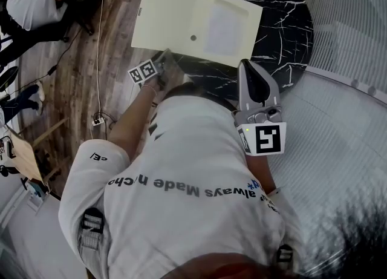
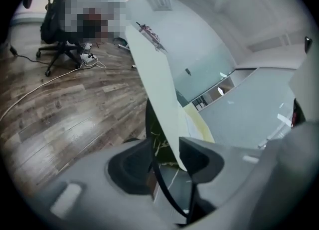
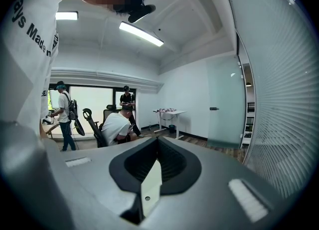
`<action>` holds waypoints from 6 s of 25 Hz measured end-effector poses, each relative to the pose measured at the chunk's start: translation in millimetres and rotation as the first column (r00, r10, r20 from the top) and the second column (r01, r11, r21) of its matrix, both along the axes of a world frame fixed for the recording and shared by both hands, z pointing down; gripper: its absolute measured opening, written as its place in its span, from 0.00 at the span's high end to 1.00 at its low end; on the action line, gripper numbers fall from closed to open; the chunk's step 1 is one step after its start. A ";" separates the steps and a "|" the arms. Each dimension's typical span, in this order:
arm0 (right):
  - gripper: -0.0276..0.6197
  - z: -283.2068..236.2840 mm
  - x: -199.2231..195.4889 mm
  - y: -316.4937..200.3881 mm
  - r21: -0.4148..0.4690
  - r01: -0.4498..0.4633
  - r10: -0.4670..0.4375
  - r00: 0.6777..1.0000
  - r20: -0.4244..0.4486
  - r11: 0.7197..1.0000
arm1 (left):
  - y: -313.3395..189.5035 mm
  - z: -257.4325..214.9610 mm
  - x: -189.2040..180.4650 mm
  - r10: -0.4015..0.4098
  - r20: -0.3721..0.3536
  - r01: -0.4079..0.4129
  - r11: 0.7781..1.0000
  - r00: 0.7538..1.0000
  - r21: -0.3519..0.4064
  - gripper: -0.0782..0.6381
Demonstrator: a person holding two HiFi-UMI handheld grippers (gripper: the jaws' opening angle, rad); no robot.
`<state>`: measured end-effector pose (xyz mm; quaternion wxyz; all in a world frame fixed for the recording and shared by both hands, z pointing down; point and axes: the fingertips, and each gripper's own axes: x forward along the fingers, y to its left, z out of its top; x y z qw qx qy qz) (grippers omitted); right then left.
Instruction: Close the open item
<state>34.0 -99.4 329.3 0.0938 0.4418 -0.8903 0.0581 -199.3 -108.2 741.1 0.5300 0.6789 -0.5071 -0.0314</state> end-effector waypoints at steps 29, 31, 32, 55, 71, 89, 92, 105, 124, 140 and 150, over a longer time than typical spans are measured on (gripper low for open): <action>0.96 5.3 22.7 2.5 -0.011 -0.044 0.044 0.999 -0.002 0.999 | -12.6 -104.5 87.4 0.323 0.844 -0.635 0.772 0.429 0.027 0.82; 0.96 6.3 24.2 2.9 -0.013 -0.048 0.048 0.999 0.000 0.999 | -10.2 -106.2 99.8 0.335 0.873 -0.680 0.733 0.353 -0.007 0.82; 0.96 7.3 25.1 2.8 -0.014 -0.050 0.050 0.999 0.002 0.999 | -9.5 -106.5 106.0 0.340 0.886 -0.701 0.713 0.316 -0.024 0.82; 0.96 41.5 47.0 -1.5 -0.063 -0.100 0.100 0.995 -0.001 0.993 | 17.1 -56.4 211.3 0.441 0.849 -0.865 0.257 -0.291 -0.430 0.80; 0.96 292.9 75.1 -114.3 -0.282 -0.226 0.129 0.937 -0.324 0.933 | 23.4 -24.2 228.3 0.397 0.795 -0.842 0.093 -0.459 -0.532 0.79; 0.95 377.0 81.0 -128.5 -0.369 -0.231 0.028 0.876 -0.481 0.900 | 23.2 -26.0 228.3 0.425 0.806 -0.872 0.072 -0.413 -0.485 0.76; 0.96 379.3 83.5 -125.7 -0.373 -0.239 0.035 0.878 -0.478 0.897 | 24.2 -35.9 224.3 0.475 0.811 -0.898 0.089 -0.342 -0.431 0.75; 0.96 381.8 85.2 -123.1 -0.416 -0.234 0.030 0.897 -0.441 0.879 | -20.9 -33.4 195.0 0.624 0.778 -0.878 0.334 -0.068 -0.344 0.82; 0.97 385.3 112.8 -117.0 -0.431 -0.315 0.084 0.876 -0.475 0.846 | -17.5 -20.8 197.5 0.634 0.764 -0.870 0.306 -0.116 -0.387 0.84; 0.95 382.0 127.8 -106.7 -0.447 -0.350 0.108 0.869 -0.482 0.823 | -17.9 -22.4 197.3 0.639 0.764 -0.873 0.323 -0.084 -0.366 0.84; 0.95 309.3 113.8 -100.3 -0.358 -0.282 0.156 0.926 -0.342 0.890 | -32.9 -64.5 194.1 0.629 0.767 -0.864 0.450 0.128 -0.225 0.86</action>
